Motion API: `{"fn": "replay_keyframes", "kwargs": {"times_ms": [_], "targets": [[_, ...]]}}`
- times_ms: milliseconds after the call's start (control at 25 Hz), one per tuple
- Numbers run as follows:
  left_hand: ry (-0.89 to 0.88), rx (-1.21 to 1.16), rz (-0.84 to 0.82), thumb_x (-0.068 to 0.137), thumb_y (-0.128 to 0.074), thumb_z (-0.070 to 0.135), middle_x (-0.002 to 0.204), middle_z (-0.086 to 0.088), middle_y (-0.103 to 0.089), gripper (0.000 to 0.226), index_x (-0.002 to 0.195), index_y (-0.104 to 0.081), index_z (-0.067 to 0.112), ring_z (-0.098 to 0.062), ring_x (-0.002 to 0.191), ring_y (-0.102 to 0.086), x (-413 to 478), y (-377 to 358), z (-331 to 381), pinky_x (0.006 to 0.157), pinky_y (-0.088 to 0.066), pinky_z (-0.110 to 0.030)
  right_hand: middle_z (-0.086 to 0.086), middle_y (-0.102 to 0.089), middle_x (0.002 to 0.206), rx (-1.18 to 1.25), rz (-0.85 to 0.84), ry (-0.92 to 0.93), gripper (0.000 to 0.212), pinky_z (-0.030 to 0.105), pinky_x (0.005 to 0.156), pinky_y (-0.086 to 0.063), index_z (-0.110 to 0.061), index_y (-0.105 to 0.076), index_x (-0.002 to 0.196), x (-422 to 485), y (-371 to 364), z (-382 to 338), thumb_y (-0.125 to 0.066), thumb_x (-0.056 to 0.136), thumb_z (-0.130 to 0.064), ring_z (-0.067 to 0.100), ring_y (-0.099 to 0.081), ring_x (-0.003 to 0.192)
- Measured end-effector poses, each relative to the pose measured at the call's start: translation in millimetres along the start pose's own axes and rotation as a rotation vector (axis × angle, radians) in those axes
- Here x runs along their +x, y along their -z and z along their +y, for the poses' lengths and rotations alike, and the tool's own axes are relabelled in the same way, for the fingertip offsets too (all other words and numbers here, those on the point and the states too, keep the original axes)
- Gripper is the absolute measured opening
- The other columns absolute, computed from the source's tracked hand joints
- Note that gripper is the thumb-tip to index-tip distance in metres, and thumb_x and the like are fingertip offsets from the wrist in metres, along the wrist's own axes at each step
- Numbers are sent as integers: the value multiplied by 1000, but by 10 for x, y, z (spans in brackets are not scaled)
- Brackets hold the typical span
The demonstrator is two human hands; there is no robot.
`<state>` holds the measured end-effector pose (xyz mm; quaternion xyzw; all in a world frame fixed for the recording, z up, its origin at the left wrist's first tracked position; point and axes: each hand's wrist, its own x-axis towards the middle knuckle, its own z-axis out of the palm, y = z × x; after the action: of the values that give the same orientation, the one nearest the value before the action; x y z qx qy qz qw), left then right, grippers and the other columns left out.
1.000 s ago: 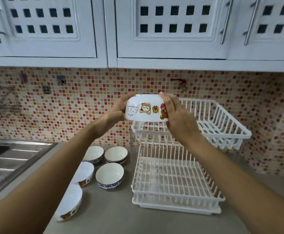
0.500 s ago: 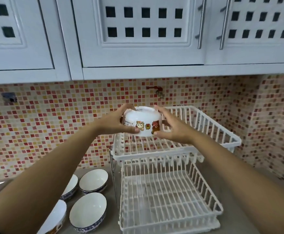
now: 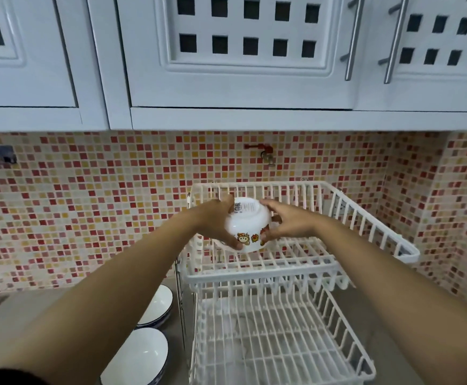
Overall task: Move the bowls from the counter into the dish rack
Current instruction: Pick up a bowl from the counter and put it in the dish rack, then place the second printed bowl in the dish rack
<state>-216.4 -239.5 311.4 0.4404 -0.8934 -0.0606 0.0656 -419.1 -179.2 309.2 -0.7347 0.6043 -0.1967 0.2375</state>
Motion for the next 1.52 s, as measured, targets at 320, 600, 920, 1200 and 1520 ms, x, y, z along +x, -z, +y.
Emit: {"fn": "replay_keyframes", "kwargs": {"times_ms": [320,600,920,1200,1520], "targets": [[168,-125,-64,61,-84,43,133,-10,-51,98,133,-23,17,-23,102,-50,136,-107,36,92,-48,-35,3,-28,153,-43,-117,-58,95,36,106,-32,-23,-12,148,282,49,120,-76,78,-27,24,-33,136],[255,-77,-173,57,-81,54,154,-3,-31,124,150,-3,24,-26,136,-37,181,-29,74,114,-32,-41,2,-21,157,-54,-200,-23,102,40,112,-28,-27,-8,149,392,101,213,-77,75,-35,25,-27,140],[303,-134,129,89,-57,11,159,-7,-15,82,151,-3,13,-27,145,-22,-247,316,203,117,-20,-39,7,-22,156,-21,-58,155,79,40,111,-34,-19,-16,150,296,289,-102,-60,85,-11,22,-27,141],[576,-200,436,99,-38,23,155,-14,-27,54,149,-19,13,-31,142,-29,-1185,461,-362,114,-26,-42,6,-17,158,-149,96,493,60,39,115,-19,-15,-18,149,328,-421,-1371,-37,98,-39,23,-19,144],[964,-175,431,95,-41,17,142,-21,-46,43,136,-44,5,-38,130,-43,-2671,73,-1672,111,-33,-48,13,-23,155,-74,-59,509,59,40,106,-36,-8,-20,147,532,-1959,-2563,-41,96,-30,32,-36,134]]}}
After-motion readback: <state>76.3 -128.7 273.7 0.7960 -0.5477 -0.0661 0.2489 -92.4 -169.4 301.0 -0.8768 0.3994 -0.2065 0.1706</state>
